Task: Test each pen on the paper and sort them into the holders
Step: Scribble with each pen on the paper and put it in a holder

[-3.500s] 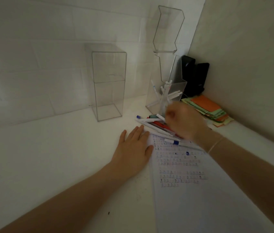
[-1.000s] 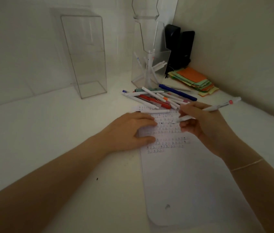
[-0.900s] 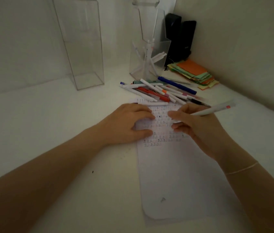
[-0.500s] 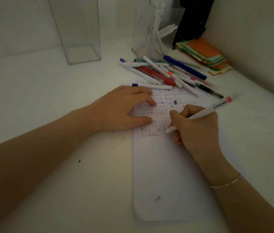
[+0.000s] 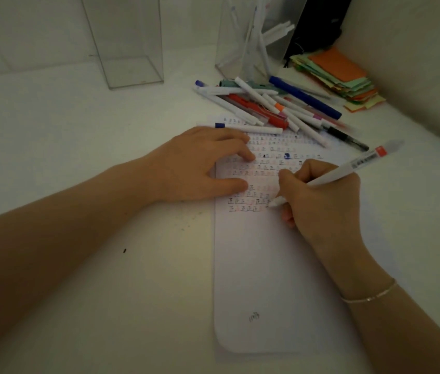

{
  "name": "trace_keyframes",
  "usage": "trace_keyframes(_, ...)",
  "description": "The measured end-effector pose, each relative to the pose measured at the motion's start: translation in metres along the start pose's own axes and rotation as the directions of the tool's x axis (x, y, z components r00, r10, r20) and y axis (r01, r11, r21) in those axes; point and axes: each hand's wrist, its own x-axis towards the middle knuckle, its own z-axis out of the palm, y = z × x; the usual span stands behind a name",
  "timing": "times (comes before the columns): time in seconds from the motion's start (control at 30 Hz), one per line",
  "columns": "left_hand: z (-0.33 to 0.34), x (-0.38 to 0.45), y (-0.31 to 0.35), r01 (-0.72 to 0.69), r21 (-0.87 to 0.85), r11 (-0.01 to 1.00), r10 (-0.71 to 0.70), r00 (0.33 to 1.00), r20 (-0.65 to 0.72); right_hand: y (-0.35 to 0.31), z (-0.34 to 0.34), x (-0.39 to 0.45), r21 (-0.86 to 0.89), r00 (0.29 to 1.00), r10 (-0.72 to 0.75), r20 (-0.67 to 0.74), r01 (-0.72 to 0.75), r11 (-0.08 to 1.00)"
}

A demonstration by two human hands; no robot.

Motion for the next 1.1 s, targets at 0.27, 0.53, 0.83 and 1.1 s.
trace_keyframes(0.27,0.000,0.000,0.000,-0.005,-0.011,1.000,0.005,1.000,-0.009,0.000,0.000,0.000,0.005,1.000,0.008,-0.014,-0.008,1.000)
trace_keyframes(0.53,0.001,0.000,0.001,-0.014,-0.023,1.000,0.013,0.999,-0.042,0.000,-0.001,-0.001,0.054,0.999,0.028,0.035,-0.030,0.998)
trace_keyframes(0.83,0.002,-0.001,0.002,-0.088,0.046,0.995,0.093,0.991,-0.097,0.001,-0.004,0.005,0.165,0.996,0.084,0.038,-0.089,0.982)
trace_keyframes(1.1,-0.004,-0.002,0.026,-0.247,-0.115,0.962,0.199,0.926,-0.322,-0.036,0.002,0.026,0.355,0.983,0.061,0.172,-0.119,0.927)
